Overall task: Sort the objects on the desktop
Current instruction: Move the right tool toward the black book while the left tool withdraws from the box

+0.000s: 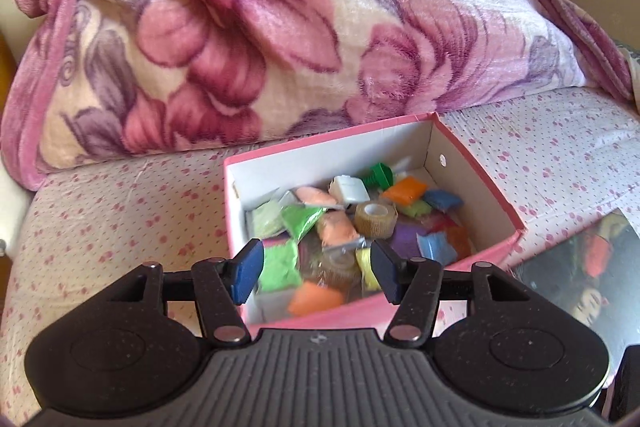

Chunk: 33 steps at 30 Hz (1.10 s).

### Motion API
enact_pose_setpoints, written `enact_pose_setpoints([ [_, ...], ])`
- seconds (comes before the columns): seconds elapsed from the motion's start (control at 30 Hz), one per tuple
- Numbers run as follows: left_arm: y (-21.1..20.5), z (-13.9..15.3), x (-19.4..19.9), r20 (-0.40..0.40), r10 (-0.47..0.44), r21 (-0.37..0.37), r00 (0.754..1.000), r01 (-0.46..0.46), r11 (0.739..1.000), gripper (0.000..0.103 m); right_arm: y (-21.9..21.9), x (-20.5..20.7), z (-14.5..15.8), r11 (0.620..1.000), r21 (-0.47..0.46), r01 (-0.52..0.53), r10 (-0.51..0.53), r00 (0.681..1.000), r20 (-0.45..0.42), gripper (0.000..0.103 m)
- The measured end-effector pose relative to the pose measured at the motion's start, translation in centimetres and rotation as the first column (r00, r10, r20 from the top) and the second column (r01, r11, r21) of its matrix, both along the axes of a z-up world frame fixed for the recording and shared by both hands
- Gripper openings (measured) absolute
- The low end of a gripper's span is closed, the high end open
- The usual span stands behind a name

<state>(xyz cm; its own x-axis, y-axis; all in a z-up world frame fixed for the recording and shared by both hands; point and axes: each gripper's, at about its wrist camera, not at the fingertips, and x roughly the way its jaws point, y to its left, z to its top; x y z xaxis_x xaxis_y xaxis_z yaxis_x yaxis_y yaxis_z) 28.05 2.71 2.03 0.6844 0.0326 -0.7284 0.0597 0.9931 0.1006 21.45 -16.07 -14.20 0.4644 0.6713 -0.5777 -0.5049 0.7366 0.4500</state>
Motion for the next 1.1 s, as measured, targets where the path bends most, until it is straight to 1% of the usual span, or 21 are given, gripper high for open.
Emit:
enact_pose_setpoints([
  [0.1,0.5,1.0,-2.4,0.01,-0.004,-0.005,1.0,0.004,1.0,0.059,-0.9,-1.8,0.7,1.0,-0.005,-0.011,0.011,1.0,0.009,0.083],
  [0.17,0.8,1.6,-3.9,0.017,-0.011,-0.006,1.0,0.012,1.0,0.059,-1.7,-2.9,1.1,1.0,0.005,0.003,-0.003,1.0,0.007,0.083],
  [0.27,1.4,2.2,-6.2,0.031,-0.015,-0.018,0.999,0.016,1.0,0.06,-3.3,-4.1,1.9,0.999,0.034,0.03,-0.029,0.999,-0.027,0.083],
  [0.47,2.8,1.4,-9.6,0.026,0.008,-0.034,1.0,-0.007,0.999,0.062,-6.6,-5.9,5.1,0.996,0.053,0.077,-0.076,0.997,-0.034,0.084],
  [0.7,4.5,0.4,-13.6,0.016,0.037,-0.05,0.999,-0.036,0.998,0.063,-11.8,-6.1,9.5,0.978,0.11,0.176,-0.173,0.984,-0.042,0.085],
  [0.73,4.7,0.2,-14.1,0.015,0.041,-0.052,0.999,-0.041,0.998,0.063,-12.7,-6.2,10.1,0.976,0.11,0.191,-0.187,0.982,-0.039,0.086],
  [0.77,5.0,0.0,-14.7,0.013,0.046,-0.054,0.999,-0.045,0.998,0.063,-13.6,-6.3,10.7,0.972,0.109,0.206,-0.203,0.978,-0.036,0.088],
  [0.87,5.7,-0.5,-16.2,0.007,0.058,-0.062,0.998,-0.057,0.996,0.064,-16.8,-6.6,12.0,0.959,0.105,0.262,-0.261,0.965,-0.03,0.089],
  [0.9,5.8,-0.8,-16.5,0.003,0.062,-0.064,0.998,-0.062,0.996,0.066,-17.9,-6.8,12.4,0.954,0.105,0.282,-0.281,0.959,-0.029,0.089],
  [1.0,6.0,-1.6,-17.2,0.006,0.08,-0.045,0.997,-0.08,0.996,0.072,-21.5,-7.2,12.9,0.927,0.098,0.362,-0.361,0.932,-0.029,0.089],
  [1.1,6.3,-2.5,-17.4,-0.008,0.096,-0.072,0.995,-0.096,0.993,0.075,-24.9,-7.9,12.9,0.897,0.073,0.435,-0.435,0.9,-0.026,0.089],
])
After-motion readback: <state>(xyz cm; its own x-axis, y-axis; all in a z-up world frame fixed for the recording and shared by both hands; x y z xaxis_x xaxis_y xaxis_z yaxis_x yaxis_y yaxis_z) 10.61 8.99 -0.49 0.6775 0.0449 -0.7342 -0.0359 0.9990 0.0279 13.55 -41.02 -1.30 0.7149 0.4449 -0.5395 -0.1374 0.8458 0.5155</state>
